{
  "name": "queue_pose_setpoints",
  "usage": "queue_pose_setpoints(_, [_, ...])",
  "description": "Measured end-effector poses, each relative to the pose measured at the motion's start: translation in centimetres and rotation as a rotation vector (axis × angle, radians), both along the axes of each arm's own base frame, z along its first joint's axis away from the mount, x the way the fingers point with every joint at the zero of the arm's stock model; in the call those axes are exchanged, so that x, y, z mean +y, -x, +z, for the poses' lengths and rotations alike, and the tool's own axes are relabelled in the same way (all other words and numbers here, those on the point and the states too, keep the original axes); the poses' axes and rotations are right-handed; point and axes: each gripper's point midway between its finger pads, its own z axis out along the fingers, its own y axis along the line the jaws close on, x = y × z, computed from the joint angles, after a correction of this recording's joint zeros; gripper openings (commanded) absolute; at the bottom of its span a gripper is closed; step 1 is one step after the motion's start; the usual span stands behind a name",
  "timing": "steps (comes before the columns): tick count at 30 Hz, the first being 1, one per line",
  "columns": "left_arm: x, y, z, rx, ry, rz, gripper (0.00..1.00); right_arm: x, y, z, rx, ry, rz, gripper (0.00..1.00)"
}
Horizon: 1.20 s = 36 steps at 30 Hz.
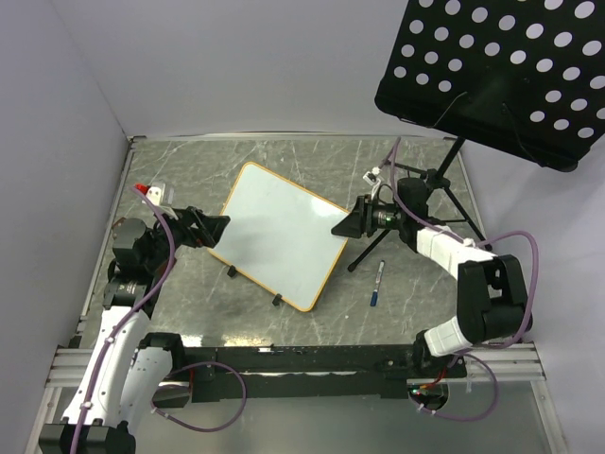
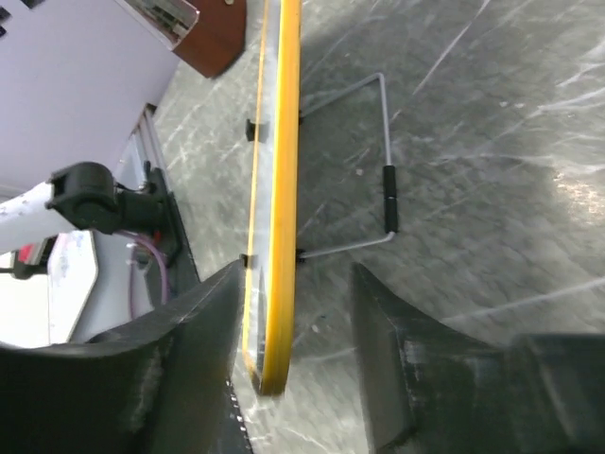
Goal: Write a sentence on the whiteboard
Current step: Pick up the whiteboard from the whiteboard stand, then pass from the right arm to the left
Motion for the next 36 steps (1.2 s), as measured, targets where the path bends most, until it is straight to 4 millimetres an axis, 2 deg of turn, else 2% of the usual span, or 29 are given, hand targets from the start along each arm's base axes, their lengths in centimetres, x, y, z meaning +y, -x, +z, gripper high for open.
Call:
queue_pose_setpoints(3, [0.0,0.0,0.0,0.0,0.0,0.0,0.97,0.7,0.1,-0.4,0.033,-0.009,0.013,0.21])
queue_pose_setpoints(4, [0.0,0.0,0.0,0.0,0.0,0.0,0.97,0.7,0.1,-0.5,0.035,-0.009,0.015,0.0])
queue_pose_setpoints(6, [0.0,0.0,0.0,0.0,0.0,0.0,0.97,1.1,0.7,-0.1,0.084,-0.036,0.031,0.0])
queue_pose_setpoints(11, [-0.3,0.2,0.1,-0.006,0.001,-0.022,0.97,1.4,1.3,1.2,0.055,-0.044,0.057,0.0])
queue_pose_setpoints(21, [-1.4,0.6,1.1,-0.044,-0.006,-0.14,0.97,0.6,1.7,5.1,-0.229,0.034,0.078,0.0])
queue_pose_setpoints(28, [-1.6,-0.1,4.7,-0.132,-0.034,-0.235,0.98,-0.3,1.7,8.1,-0.4,0.106,0.124,0.0])
queue_pose_setpoints(32, [-1.0,-1.1,7.7,-0.185,-0.054,-0.266,0.98,-1.0,2.1,10.3,-0.469,0.125,0.154,0.0])
queue_pose_setpoints(36, [-0.8,-1.7,9.5,-0.202,-0.057,-0.314,0.95,-1.6,2.4,12.5,-0.521,0.127,0.178,0.0])
